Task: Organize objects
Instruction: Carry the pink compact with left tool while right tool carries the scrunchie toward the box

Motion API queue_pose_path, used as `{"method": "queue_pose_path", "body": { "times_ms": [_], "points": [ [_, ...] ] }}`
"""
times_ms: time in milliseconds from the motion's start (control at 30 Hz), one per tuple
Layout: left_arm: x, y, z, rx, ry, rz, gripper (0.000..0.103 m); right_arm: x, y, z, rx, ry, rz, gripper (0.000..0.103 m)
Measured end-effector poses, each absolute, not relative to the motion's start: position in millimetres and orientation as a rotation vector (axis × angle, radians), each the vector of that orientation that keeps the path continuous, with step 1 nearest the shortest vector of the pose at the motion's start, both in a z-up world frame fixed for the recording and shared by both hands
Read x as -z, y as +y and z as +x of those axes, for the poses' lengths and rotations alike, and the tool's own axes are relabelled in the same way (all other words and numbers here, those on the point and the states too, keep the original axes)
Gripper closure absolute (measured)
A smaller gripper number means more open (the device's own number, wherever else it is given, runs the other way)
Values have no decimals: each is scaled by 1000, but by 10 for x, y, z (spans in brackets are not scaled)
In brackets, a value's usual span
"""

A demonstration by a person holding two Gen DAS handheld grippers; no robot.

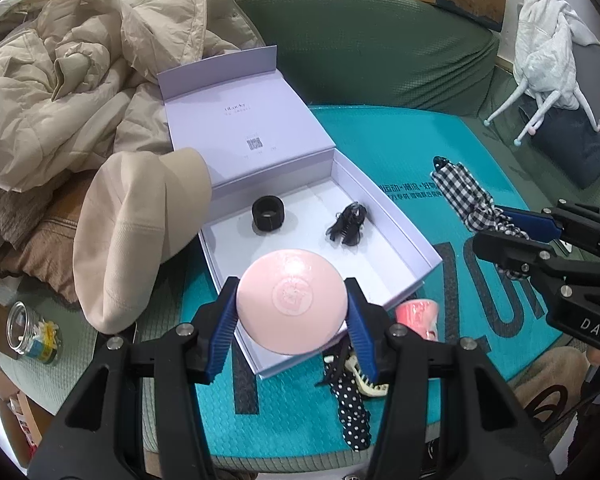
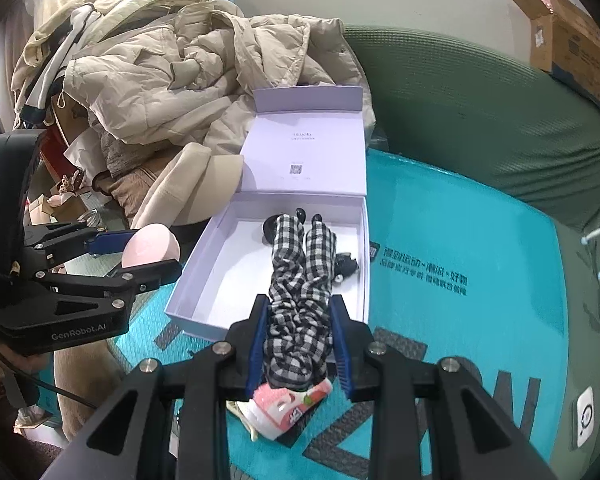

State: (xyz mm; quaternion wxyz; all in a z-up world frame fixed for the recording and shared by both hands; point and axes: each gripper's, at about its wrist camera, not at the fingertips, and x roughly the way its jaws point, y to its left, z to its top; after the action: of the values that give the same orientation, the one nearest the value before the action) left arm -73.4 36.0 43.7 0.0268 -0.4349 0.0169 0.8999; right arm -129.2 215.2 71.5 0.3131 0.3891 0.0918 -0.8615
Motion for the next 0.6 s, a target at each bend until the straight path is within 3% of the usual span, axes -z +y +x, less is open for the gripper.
{"method": "queue_pose_path", "body": {
  "times_ms": [600],
  "points": [
    [-266,344,-1198,-2751,97,-1388,54,-473,1960,-1857,2234,218,1090,74]
  ]
}}
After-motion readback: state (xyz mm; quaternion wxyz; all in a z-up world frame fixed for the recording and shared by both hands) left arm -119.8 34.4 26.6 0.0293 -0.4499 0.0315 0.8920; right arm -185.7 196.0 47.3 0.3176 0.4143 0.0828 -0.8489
